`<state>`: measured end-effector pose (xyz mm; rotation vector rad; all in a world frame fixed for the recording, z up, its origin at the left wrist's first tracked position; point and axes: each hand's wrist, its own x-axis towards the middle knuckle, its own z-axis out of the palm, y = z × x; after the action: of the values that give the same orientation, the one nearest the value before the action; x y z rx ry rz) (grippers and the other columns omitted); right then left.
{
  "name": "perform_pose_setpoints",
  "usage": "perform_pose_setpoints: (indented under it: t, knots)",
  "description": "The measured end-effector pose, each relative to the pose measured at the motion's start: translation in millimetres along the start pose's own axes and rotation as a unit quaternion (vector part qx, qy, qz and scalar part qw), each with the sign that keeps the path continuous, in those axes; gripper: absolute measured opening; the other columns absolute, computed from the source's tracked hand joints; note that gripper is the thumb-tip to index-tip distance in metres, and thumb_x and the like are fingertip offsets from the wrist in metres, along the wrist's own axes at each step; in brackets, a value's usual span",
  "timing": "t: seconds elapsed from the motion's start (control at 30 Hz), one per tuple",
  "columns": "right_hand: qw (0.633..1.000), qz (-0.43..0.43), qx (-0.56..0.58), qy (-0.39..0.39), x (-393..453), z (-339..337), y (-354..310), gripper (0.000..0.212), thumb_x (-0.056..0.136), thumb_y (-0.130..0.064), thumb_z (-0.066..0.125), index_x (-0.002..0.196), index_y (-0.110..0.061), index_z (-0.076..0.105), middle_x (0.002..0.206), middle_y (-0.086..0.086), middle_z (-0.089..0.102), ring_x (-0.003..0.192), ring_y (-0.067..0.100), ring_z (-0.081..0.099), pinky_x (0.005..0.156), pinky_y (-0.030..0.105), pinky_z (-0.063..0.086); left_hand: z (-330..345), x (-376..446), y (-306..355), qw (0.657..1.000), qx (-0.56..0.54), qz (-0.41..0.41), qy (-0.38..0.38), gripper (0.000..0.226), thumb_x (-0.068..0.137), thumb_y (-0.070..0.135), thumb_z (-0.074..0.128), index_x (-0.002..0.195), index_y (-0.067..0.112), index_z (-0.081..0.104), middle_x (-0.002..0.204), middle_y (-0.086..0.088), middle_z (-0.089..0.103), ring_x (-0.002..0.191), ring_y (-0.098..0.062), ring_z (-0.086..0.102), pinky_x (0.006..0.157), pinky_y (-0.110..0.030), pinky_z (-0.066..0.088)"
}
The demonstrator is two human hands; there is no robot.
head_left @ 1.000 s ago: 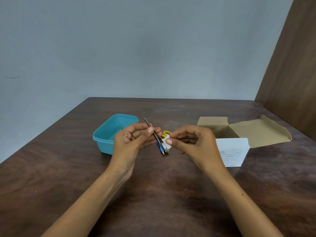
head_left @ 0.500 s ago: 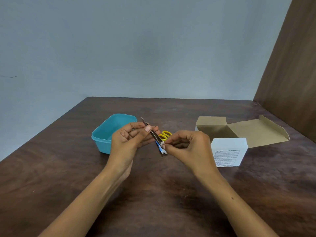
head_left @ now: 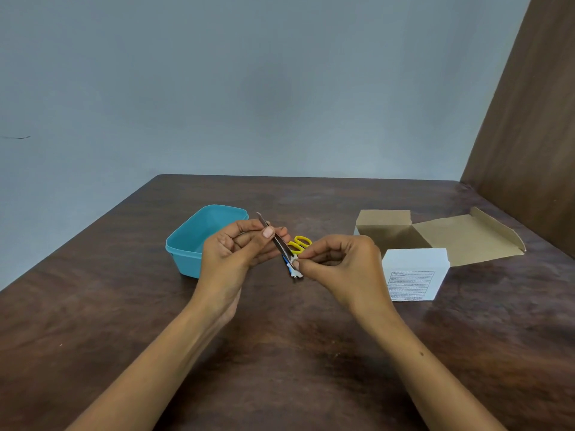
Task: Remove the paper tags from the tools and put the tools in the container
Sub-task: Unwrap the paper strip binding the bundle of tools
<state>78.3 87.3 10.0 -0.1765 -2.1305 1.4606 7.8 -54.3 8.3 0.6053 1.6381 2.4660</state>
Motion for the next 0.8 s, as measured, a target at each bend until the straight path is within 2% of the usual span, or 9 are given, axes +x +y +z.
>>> perform_pose_setpoints:
  t: [0.13, 0.23, 0.33, 0.43, 0.53, 0.63, 0.8]
  knots:
    - [0.997, 0.060, 0.046, -0.013, 1.1, -0.9, 4.4, 0.013, 0.066, -0.001, 0.082, 0.064, -0.011, 0.074, 0.063, 0.007, 0.072, 0.056, 0.014, 0.068, 0.060, 0.028, 0.059, -0.2, 2.2, 1.8, 1.000, -0.014, 0.011, 0.020, 0.018, 0.084, 0.000, 0.059, 0.102, -0.005, 0.060, 0.090, -0.013, 0.075, 0.087, -0.024, 0.073, 0.066, -0.023, 0.057]
    - [0.996, 0.063, 0.064, -0.008, 2.0, -2.0, 7.5, 0.012, 0.067, -0.002, 0.082, 0.065, -0.011, 0.074, 0.063, 0.006, 0.072, 0.057, 0.012, 0.067, 0.062, 0.028, 0.059, -3.4, 5.0, 4.3, 0.999, -0.029, 0.020, 0.040, 0.016, 0.084, 0.000, 0.060, 0.100, -0.003, 0.060, 0.089, -0.012, 0.075, 0.086, -0.025, 0.073, 0.065, -0.023, 0.057]
    - [0.999, 0.005, 0.028, 0.034, 3.9, -0.6, 10.4, 0.011, 0.068, -0.004, 0.082, 0.068, -0.009, 0.073, 0.064, -0.002, 0.072, 0.059, 0.005, 0.067, 0.060, 0.019, 0.055, -3.5, 4.3, 4.4, 0.999, -0.013, 0.024, 0.044, 0.020, 0.082, 0.001, 0.062, 0.101, -0.005, 0.060, 0.090, -0.014, 0.075, 0.086, -0.025, 0.073, 0.068, -0.024, 0.058]
    - [0.995, -0.065, -0.038, 0.058, 2.2, 5.4, 13.1, 0.010, 0.073, -0.003, 0.078, 0.071, -0.009, 0.070, 0.066, -0.010, 0.068, 0.061, 0.000, 0.065, 0.058, 0.015, 0.053, -2.5, 4.2, 6.7, 0.998, 0.000, 0.033, 0.050, 0.022, 0.082, 0.000, 0.063, 0.102, -0.006, 0.060, 0.090, -0.015, 0.074, 0.085, -0.025, 0.073, 0.068, -0.024, 0.058]
    - [0.984, -0.143, -0.090, 0.047, -0.6, 11.7, 17.0, 0.012, 0.075, 0.000, 0.075, 0.073, -0.009, 0.068, 0.070, -0.006, 0.067, 0.069, 0.004, 0.065, 0.057, 0.012, 0.052, -4.3, 4.7, 10.1, 0.998, 0.014, 0.025, 0.063, 0.022, 0.082, 0.001, 0.064, 0.102, -0.005, 0.062, 0.090, -0.014, 0.074, 0.084, -0.024, 0.073, 0.068, -0.025, 0.058]
    - [0.970, -0.195, -0.141, 0.032, -1.3, 14.2, 21.2, 0.012, 0.075, -0.003, 0.076, 0.076, -0.011, 0.068, 0.078, -0.002, 0.068, 0.073, 0.008, 0.064, 0.061, 0.017, 0.054, -8.5, 7.1, 17.0, 0.997, 0.037, 0.004, 0.068, 0.023, 0.081, 0.003, 0.067, 0.102, -0.005, 0.063, 0.091, -0.016, 0.074, 0.085, -0.025, 0.073, 0.072, -0.029, 0.060]
    - [0.966, -0.213, -0.145, 0.025, 0.4, 16.3, 26.2, 0.016, 0.075, -0.002, 0.076, 0.076, -0.014, 0.066, 0.078, -0.003, 0.068, 0.067, 0.008, 0.066, 0.060, 0.027, 0.057, -25.0, 23.1, 43.3, 0.991, 0.119, -0.012, 0.059, 0.024, 0.078, 0.005, 0.072, 0.098, -0.006, 0.066, 0.084, -0.014, 0.075, 0.075, -0.021, 0.074, 0.065, -0.025, 0.060]
